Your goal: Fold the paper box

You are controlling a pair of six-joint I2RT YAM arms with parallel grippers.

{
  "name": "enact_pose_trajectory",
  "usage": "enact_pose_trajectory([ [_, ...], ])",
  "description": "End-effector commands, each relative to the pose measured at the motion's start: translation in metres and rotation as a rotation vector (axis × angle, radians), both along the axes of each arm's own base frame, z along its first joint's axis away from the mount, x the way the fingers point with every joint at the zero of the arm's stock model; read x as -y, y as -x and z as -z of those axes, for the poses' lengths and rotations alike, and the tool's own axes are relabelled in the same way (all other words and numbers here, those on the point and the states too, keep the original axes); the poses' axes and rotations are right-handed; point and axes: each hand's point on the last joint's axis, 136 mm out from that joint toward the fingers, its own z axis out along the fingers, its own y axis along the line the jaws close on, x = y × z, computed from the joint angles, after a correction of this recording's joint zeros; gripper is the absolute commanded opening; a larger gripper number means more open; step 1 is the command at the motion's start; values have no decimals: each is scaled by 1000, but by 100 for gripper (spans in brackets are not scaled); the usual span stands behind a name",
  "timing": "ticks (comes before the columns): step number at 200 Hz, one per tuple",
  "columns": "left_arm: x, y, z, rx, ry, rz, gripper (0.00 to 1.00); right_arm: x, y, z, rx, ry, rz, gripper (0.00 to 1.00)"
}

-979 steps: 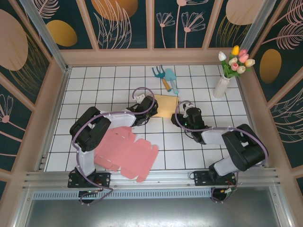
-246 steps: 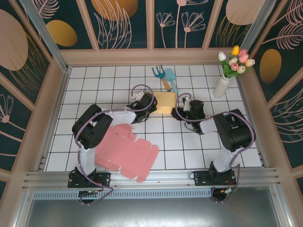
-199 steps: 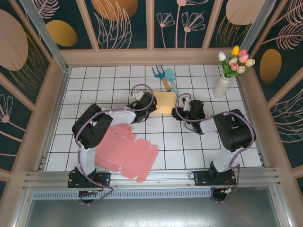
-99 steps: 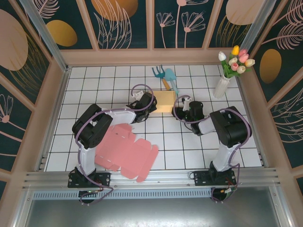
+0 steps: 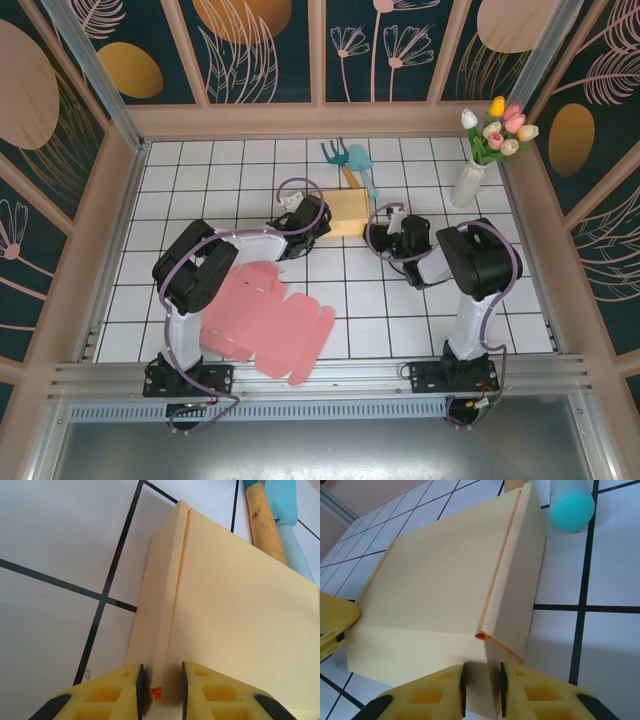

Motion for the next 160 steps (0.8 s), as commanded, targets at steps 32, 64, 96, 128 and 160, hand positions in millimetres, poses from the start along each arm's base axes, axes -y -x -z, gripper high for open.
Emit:
enact_pose_trajectory([
  [32, -38, 82, 86, -343, -145, 98, 25, 6, 15, 32, -218, -35, 61, 23],
  [64, -29, 84, 69, -316, -107, 127, 27, 10, 11, 27, -222, -3, 71, 24],
  [96, -35, 73, 57, -279, -158, 100, 30, 8, 8, 17, -213, 4, 57, 25],
  [128, -30, 63, 52, -268, -171, 105, 31, 8, 1, 12, -207, 20, 56, 25],
  [160, -29, 48, 22, -181, -170, 95, 33, 10, 0, 4, -196, 28, 59, 28],
])
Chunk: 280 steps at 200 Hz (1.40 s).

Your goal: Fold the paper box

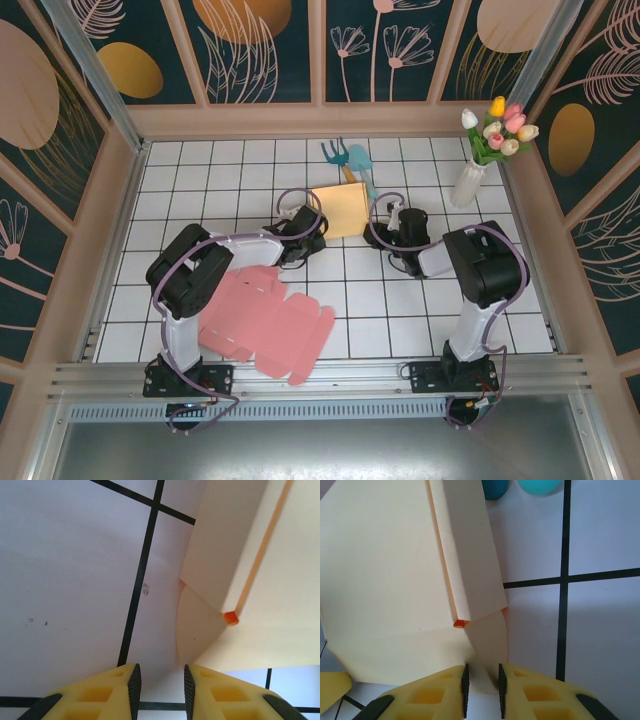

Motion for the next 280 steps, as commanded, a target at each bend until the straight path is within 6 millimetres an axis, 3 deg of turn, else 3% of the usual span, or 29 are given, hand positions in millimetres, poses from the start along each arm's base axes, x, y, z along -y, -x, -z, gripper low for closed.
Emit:
enact_pose_trajectory([
  [1, -17, 5, -2, -15, -95, 3, 33, 7, 0, -3, -12, 32, 8, 29],
  [30, -14, -8, -39, 86, -84, 6, 35, 8, 0, -15, 11, 39, 5, 30],
  [71, -11, -37, -73, 189, -68, 27, 38, 10, 5, -28, 34, 30, 9, 32],
  [77, -10, -45, -78, 212, -72, 41, 49, 11, 6, -29, 32, 30, 14, 32],
  [87, -9, -59, -89, 269, -76, 76, 60, 13, 8, -30, 29, 31, 24, 32],
  [104, -10, -81, -105, 366, -100, 120, 64, 15, 12, -34, 28, 24, 33, 32],
  [133, -3, -115, -122, 507, -130, 224, 63, 17, 17, -40, 15, 4, 54, 31],
  [168, 8, -152, -119, 588, -234, 323, 60, 15, 22, -39, -15, -24, 62, 31],
  [197, 18, -171, -96, 552, -225, 399, 59, 14, 26, -37, -21, -30, 60, 31],
  [241, 42, -166, -87, 532, -111, 484, 60, 6, 29, -38, -25, -58, 36, 31],
  [280, 46, -150, -66, 466, -46, 512, 57, 3, 22, -40, -21, -49, 38, 32],
])
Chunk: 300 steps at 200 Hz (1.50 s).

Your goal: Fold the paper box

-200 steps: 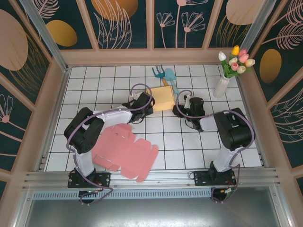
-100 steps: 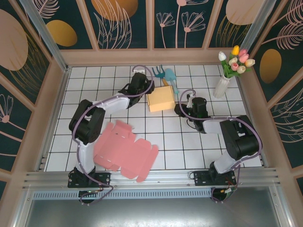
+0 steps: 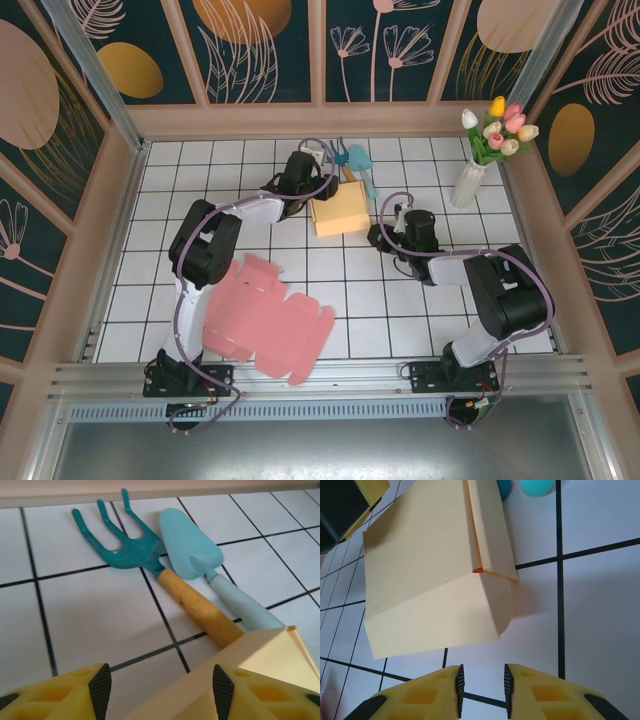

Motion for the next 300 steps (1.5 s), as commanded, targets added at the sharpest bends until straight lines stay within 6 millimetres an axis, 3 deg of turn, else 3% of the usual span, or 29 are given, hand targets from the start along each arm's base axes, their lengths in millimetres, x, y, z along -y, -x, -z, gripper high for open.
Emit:
enact_pose_trajectory([
  [1, 9, 8, 5, -40, 52, 55, 57, -4, -6, -9, 20, -12, 0, 32],
  [48, -1, 25, 30, -92, 37, 45, 54, 11, -30, -19, 73, 104, 35, 40],
  [70, -2, 31, 33, -99, 47, 49, 52, 10, -43, -30, 113, 94, 2, 46],
  [102, -4, 44, 37, -103, 70, 70, 48, 9, -55, -35, 108, 112, 6, 47],
  [181, -2, 80, 51, -139, 142, 152, 40, -5, -69, -3, 75, 154, -93, 47],
  [202, 4, 90, 51, -153, 155, 182, 39, -14, -59, 0, 59, 96, -125, 44],
  [242, -1, 90, 34, -142, 172, 129, 44, -20, -3, -1, 25, -7, -53, 43],
  [255, -16, 79, 30, -145, 134, 18, 48, -21, 8, 0, 22, 12, -17, 43],
  [271, -45, 65, 24, -143, 69, -165, 61, -22, 17, 5, 9, 58, 10, 43],
  [286, -66, 63, 10, -119, 55, -278, 76, -18, 18, 8, -1, 100, 36, 44],
  [300, -80, 68, -5, -101, 68, -340, 84, -13, 16, 8, -9, 127, 60, 45],
])
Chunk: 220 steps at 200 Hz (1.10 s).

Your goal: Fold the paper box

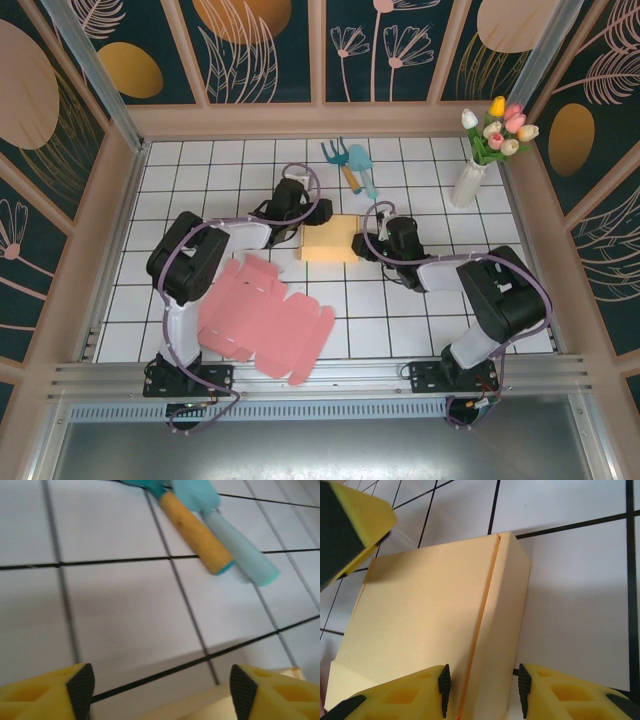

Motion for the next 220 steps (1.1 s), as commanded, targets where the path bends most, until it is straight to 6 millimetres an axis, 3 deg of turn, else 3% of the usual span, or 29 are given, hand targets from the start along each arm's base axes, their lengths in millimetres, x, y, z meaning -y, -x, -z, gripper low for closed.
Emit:
enact_pose_trajectory([
  [1, -47, -2, -25, 8, -47, -229, 84, 20, -6, 1, -12, 61, 118, 45],
  [17, -55, 8, -38, 12, -16, -251, 88, 23, -8, -4, -5, 75, 126, 46],
  [39, -48, 28, -41, -18, 75, -197, 88, 17, -10, -18, 22, 53, 104, 46],
  [73, -37, 69, -10, -127, 219, -106, 85, 9, -12, -32, 49, 30, 69, 46],
  [76, -35, 71, -20, -113, 244, -98, 85, 9, -12, -33, 52, 30, 65, 46],
  [104, -30, 89, -13, -146, 287, -83, 84, 7, -19, -39, 68, 58, 56, 47],
  [145, -26, 99, 7, -174, 240, -84, 82, 1, -23, -25, 39, 83, 30, 47],
  [168, -21, 101, 6, -174, 232, -81, 80, 0, -16, -10, 16, 70, 21, 46],
  [172, -21, 102, 17, -196, 215, -82, 80, -1, -14, -8, 11, 65, 16, 46],
  [187, -16, 102, 18, -204, 209, -77, 78, -5, -8, -1, -6, 48, 3, 45],
  [220, -11, 105, 20, -210, 184, -99, 79, -10, 7, 7, -19, 21, -5, 43],
])
